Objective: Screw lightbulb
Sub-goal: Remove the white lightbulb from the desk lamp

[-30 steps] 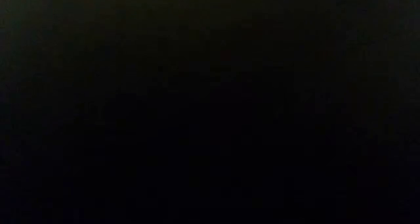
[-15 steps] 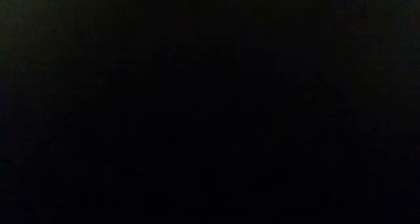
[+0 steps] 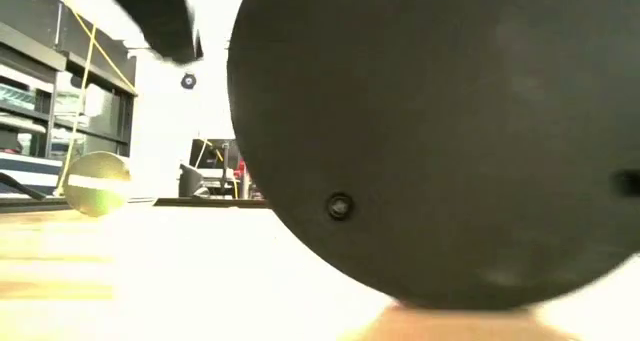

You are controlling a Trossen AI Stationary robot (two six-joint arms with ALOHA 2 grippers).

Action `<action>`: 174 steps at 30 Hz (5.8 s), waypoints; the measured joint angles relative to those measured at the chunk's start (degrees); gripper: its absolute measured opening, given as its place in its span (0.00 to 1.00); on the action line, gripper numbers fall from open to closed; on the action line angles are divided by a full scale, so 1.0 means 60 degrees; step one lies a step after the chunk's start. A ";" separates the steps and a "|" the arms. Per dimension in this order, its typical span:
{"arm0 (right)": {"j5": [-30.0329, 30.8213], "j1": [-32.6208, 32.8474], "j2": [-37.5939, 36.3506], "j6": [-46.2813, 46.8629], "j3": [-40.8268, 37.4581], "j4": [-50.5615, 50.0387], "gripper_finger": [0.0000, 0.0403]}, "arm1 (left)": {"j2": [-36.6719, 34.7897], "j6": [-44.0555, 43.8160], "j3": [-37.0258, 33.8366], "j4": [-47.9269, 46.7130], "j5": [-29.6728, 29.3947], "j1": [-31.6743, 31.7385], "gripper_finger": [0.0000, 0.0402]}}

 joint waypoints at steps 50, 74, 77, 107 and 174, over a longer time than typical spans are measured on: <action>0.3131 0.6636 0.3800 1.3189 -0.1707 0.3773 0.00 | -0.9033 -0.0125 -0.8189 0.4144 -0.1407 0.1680 0.00; 0.1962 0.3784 0.8722 0.8743 0.4927 0.7057 0.00 | -1.2266 0.0104 -0.8185 0.3188 -0.2824 0.1920 0.00; 0.1643 0.3149 0.8698 0.7434 0.5467 0.6903 0.00 | -1.2367 0.0200 -0.8185 0.3186 -0.3163 0.1916 0.00; -0.0166 -0.1315 0.4622 0.1181 0.1218 0.2160 0.00 | -0.4067 0.2661 -0.5344 0.5277 0.2093 0.3699 0.00; 0.3274 0.1696 0.6571 0.7833 0.1162 0.4111 0.00 | -0.2535 -0.2408 -0.6099 -0.2446 -0.2061 0.3615 0.00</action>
